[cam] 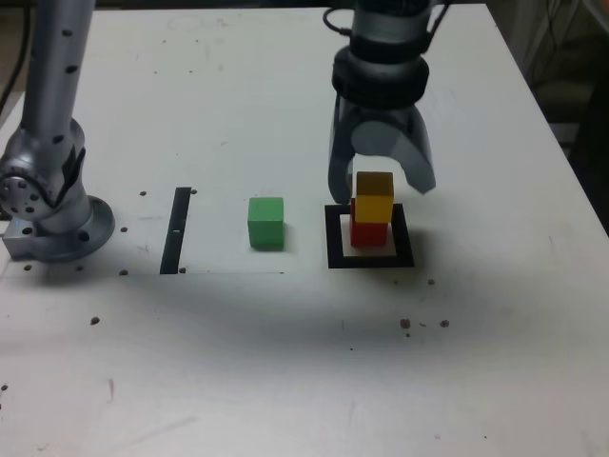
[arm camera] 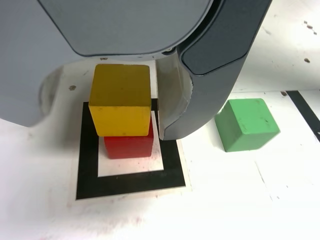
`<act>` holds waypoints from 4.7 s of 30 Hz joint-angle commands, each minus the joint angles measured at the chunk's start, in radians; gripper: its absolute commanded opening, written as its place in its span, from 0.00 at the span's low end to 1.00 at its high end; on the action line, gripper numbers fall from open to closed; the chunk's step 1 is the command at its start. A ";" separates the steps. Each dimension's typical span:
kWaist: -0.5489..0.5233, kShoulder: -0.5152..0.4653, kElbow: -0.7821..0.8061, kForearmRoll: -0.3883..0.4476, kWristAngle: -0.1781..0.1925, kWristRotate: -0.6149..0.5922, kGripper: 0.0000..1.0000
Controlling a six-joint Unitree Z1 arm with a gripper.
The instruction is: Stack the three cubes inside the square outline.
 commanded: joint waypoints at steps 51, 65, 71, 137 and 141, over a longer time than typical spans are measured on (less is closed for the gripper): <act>0.003 -0.296 0.635 -0.281 0.009 0.030 0.96; 0.003 -0.198 0.628 -0.325 -0.015 0.033 0.80; 0.003 -0.192 0.626 -0.323 -0.024 0.032 0.49; -0.039 -0.040 -0.207 0.266 0.013 0.055 0.28; -0.043 -0.014 -0.229 0.263 0.009 0.048 0.28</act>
